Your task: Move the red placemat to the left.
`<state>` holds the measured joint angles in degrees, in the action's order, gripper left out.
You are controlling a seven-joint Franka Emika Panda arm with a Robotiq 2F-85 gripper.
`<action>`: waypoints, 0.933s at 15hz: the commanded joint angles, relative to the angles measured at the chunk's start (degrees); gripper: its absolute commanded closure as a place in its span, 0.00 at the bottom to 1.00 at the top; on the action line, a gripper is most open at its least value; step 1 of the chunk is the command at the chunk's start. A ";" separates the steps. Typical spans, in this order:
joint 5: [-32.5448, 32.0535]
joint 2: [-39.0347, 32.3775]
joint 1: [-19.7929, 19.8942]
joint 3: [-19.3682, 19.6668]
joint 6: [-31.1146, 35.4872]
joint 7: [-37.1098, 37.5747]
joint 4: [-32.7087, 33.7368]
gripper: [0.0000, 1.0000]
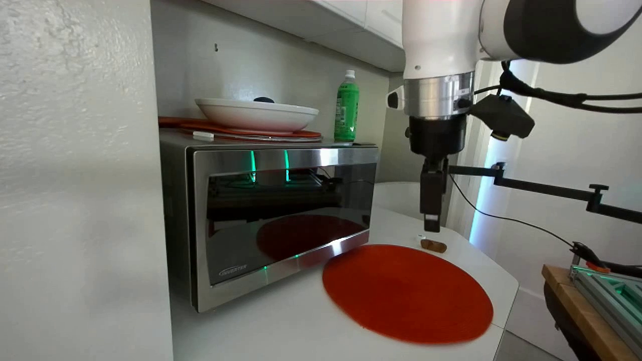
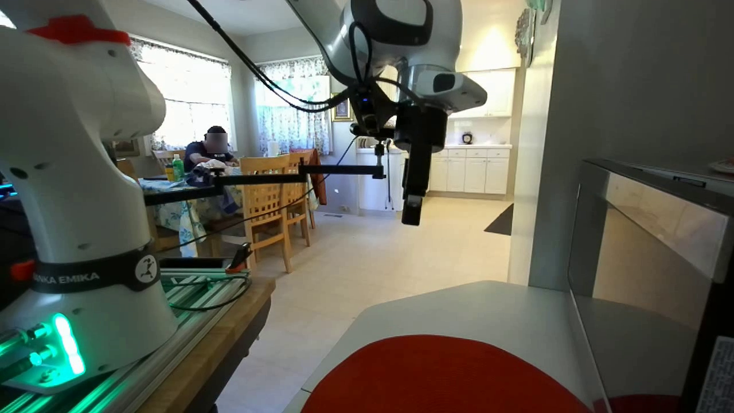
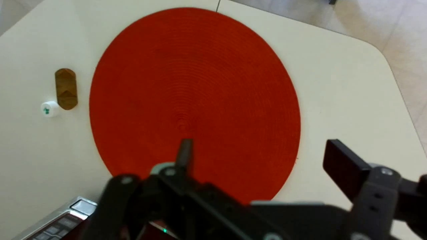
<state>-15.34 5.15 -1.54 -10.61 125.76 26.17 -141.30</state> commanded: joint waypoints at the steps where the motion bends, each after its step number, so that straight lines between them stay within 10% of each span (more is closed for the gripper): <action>1: -4.44 -3.89 -0.92 0.96 6.24 7.99 0.03 0.00; 10: -31.67 -15.51 -5.64 5.15 14.62 38.96 2.96 0.00; 14: -27.69 -13.49 -5.57 5.01 14.86 34.07 1.21 0.00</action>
<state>-43.40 -8.40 -5.88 -6.79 140.59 60.52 -140.10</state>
